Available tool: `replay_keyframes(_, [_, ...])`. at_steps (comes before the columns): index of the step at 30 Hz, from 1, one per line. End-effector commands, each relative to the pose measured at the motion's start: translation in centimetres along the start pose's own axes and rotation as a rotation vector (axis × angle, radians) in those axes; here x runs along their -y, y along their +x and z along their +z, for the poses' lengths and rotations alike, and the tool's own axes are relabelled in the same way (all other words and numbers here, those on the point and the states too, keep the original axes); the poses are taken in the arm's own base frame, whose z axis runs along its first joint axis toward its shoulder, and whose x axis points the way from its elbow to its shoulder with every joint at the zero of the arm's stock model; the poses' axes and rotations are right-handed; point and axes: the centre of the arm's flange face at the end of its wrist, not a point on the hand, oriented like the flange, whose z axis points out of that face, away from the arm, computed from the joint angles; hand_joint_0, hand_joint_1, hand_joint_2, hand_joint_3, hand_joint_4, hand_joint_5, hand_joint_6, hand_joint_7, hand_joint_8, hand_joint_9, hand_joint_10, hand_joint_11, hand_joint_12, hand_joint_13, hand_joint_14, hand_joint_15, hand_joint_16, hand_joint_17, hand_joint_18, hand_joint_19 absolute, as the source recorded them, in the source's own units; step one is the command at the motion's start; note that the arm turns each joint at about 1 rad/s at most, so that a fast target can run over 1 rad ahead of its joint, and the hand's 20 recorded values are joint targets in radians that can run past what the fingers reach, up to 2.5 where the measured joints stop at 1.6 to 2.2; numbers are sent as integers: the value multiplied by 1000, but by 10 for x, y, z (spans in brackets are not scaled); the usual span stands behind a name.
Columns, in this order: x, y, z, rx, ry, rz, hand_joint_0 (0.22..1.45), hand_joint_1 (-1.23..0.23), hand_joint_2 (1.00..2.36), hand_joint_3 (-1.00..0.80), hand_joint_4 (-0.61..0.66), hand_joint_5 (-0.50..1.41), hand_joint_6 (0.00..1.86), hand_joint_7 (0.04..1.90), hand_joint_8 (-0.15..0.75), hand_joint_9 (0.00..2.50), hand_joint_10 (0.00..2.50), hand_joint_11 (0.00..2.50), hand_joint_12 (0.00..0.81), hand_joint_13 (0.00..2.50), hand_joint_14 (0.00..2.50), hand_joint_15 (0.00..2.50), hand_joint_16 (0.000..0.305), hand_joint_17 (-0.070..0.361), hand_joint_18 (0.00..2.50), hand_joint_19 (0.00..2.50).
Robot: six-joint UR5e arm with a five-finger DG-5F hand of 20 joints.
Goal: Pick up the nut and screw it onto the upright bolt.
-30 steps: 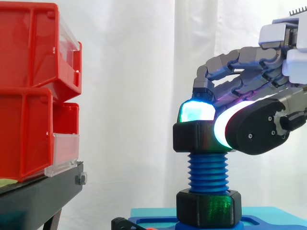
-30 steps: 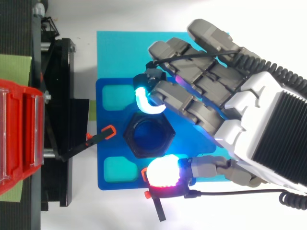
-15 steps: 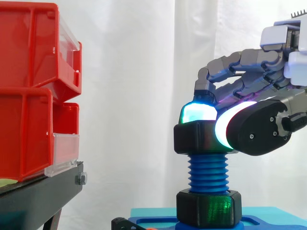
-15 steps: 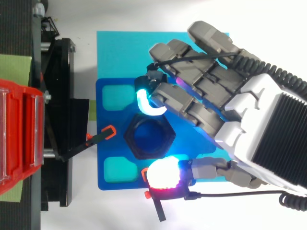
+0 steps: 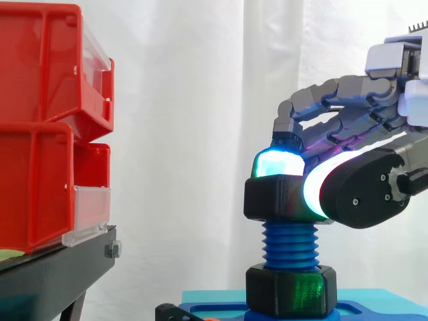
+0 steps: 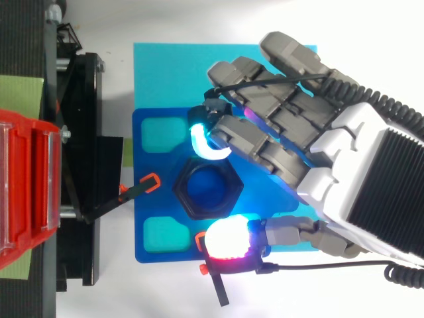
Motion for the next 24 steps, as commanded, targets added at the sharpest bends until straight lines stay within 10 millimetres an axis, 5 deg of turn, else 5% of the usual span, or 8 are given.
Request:
replay_keyframes(1, [1,0,1,0,-6,-1,519,-596,1000,-500,328,-142,501,1255,316,510,0,0,367,516,0,0,47,107,450,0])
replay_keyframes(24, [4,0,2,-1,-9,-3,520,-595,1000,-500,330,-142,501,1250,312,513,0,0,367,518,0,0,47,107,451,0])
